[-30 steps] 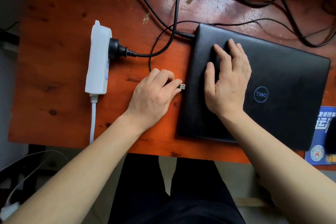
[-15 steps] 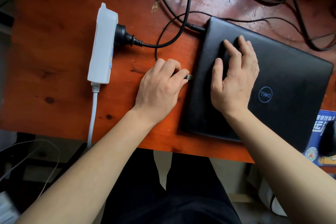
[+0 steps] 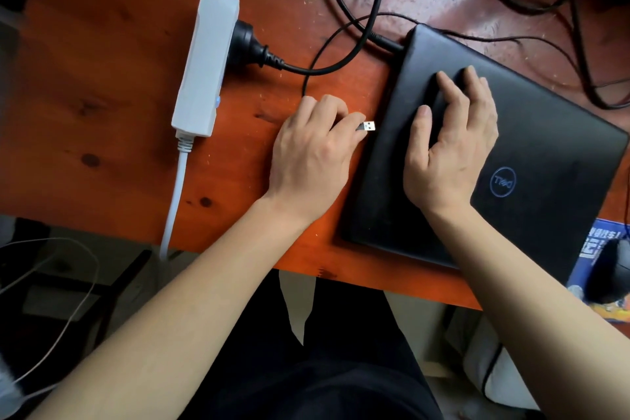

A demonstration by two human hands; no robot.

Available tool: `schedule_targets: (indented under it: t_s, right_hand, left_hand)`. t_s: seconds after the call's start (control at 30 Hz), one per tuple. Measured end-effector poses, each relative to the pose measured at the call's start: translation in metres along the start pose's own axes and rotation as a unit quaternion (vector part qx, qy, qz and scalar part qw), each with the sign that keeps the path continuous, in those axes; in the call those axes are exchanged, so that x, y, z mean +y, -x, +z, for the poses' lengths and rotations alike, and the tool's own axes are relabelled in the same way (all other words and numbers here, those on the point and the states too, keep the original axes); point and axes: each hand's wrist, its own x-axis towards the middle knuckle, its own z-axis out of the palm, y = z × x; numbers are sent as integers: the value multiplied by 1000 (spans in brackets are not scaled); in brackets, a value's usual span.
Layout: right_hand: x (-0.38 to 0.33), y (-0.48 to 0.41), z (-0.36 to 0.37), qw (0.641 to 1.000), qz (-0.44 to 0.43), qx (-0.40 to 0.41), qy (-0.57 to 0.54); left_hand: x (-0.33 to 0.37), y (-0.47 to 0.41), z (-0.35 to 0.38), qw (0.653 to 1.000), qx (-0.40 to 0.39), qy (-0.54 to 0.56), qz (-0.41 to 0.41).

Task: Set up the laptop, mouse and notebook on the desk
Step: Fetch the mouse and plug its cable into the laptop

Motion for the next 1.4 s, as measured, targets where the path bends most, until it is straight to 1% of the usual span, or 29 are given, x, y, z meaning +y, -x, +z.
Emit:
schedule_targets:
  t_s: [0.1, 0.3, 0.57, 0.67, 0.77, 1.0, 1.1, 1.17, 1.23, 1.3, 1.4]
  right_hand:
    - [0, 0, 0, 1000, 0, -2, 2]
    - [-2, -1, -1, 1000, 2, -3, 5]
    - [-3, 0, -1, 1000, 4, -5, 10]
    - [-3, 0, -2, 1000, 5, -7, 10]
    - [-4, 0, -2, 1000, 6, -9, 11]
    - [-3, -1, -2, 1000, 7, -7, 14]
    - [-3, 0, -1, 1000, 7, -6, 12]
    - [-3, 0, -1, 1000, 6, -6, 9]
    - [-2, -1, -2, 1000, 5, -3, 10]
    - [-2, -1, -2, 1000, 4, -3, 8]
    - [-2, -1, -1, 1000, 6, -3, 6]
  left_hand:
    - [2, 0, 3, 1000, 3, -13, 7]
    - [-4, -7, -1, 998, -11, 15, 52]
    - [-9, -18, -8, 991, -58, 45, 110]
    - [-9, -21, -10, 989, -78, 39, 123]
    - [-7, -20, -10, 988, -77, 22, 132]
    - [-2, -17, -7, 989, -72, 62, 116]
    - [-9, -17, -9, 983, -86, 78, 140]
    - [-15, -14, -10, 981, -86, 67, 159]
    - [-20, -10, -10, 986, -76, 28, 145]
    - [-23, -9, -10, 993, -58, -2, 105]
    - [-24, -14, -10, 996, -47, 14, 80]
